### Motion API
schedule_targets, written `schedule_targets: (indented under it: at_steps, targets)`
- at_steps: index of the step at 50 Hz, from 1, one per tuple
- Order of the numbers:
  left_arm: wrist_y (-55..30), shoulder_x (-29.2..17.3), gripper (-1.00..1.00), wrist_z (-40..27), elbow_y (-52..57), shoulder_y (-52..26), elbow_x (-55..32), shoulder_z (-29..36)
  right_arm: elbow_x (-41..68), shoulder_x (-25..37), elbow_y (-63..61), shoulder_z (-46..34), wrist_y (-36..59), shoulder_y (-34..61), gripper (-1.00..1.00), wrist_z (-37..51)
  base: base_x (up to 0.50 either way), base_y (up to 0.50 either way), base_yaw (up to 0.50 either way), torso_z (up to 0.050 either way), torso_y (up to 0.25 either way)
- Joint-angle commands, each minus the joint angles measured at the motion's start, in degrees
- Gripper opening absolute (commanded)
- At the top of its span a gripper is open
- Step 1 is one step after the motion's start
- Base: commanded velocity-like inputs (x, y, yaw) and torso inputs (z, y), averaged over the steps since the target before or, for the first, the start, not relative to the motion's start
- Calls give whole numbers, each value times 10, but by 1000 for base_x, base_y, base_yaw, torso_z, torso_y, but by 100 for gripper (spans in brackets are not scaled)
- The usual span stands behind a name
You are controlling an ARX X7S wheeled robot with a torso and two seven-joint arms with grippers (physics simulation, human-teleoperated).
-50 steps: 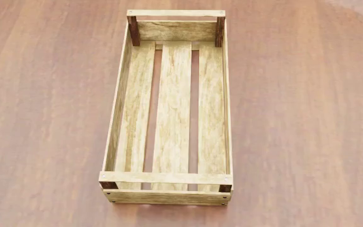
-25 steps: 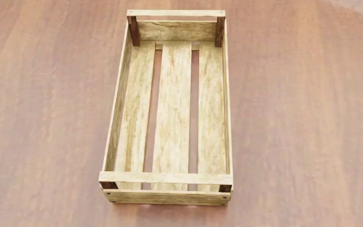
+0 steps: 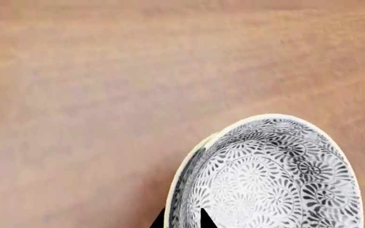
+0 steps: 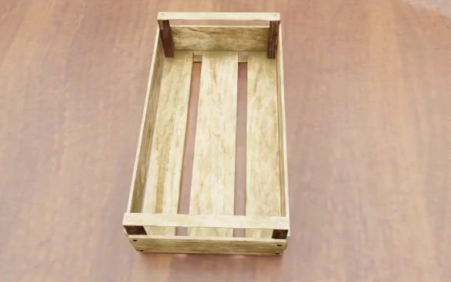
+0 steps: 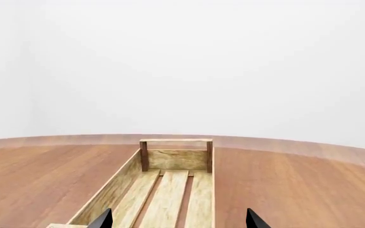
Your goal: Stack the right bowl on the left bowl and place them in the tray.
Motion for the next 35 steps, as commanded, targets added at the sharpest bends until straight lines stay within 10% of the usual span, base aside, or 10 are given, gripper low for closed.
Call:
schedule_targets:
  at_steps: [1,35]
  targets:
    - [4,14,-100,20,-1,-1,4,-10,-11,-11,3,11,0,2,100,-13,0,0,0,0,0]
    - [-71,-106,-100,-140,416,-44,85,94,33,5,0,12,-33,-4,100,-18,0,0,0,0,0]
